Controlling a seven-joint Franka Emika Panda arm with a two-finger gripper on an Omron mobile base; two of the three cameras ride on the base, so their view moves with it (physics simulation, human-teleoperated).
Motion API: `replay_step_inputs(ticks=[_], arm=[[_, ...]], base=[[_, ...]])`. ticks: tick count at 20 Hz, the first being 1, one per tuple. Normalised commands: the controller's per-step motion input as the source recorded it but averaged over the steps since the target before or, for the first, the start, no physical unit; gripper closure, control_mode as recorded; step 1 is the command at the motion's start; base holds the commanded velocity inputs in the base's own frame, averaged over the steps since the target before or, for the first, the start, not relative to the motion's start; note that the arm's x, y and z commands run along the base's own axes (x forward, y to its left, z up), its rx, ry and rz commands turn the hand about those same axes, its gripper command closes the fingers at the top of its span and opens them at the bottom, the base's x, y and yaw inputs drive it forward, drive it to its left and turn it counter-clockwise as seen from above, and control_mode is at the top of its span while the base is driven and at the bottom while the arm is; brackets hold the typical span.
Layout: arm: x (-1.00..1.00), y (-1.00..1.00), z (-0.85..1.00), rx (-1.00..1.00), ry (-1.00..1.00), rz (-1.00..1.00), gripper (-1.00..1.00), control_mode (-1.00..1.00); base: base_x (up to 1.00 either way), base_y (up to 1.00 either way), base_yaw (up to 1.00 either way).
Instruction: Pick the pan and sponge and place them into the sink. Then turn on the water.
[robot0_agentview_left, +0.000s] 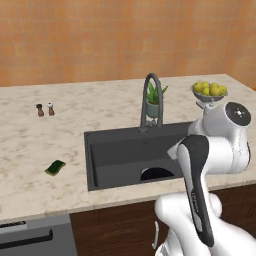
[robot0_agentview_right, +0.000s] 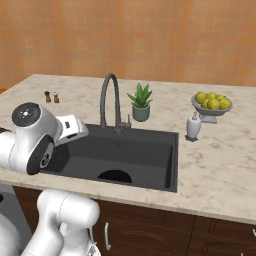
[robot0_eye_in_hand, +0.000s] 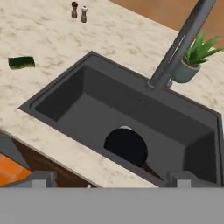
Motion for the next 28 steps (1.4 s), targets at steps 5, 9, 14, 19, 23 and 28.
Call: replay_step_inputs(ticks=[5, 9, 14, 19, 23, 28], arm=[[-0.2, 0.82, 0.17, 0.09, 0.1, -0.22, -1.0, -1.0], [0.0, 0.95, 0.0, 0.0, 0.31, -0.04, -1.0, -1.0], [0.04, 0.95, 0.0, 0.0, 0.24, -0.03, -1.0, -1.0], [0.09, 0.68, -0.13, 0.08, 0.1, -0.29, -1.0, -1.0], [0.14, 0.7, -0.17, 0.21, 0.04, -0.43, -1.0, -1.0], [0.09, 0.44, -0.18, 0.25, 0.08, -0.4, -1.0, -1.0]], base=[[0.0, 0.0, 0.0], [0.0, 0.0, 0.0], [0.0, 0.0, 0.0], [0.0, 0.0, 0.0], [0.0, 0.0, 0.0], [0.0, 0.0, 0.0]])
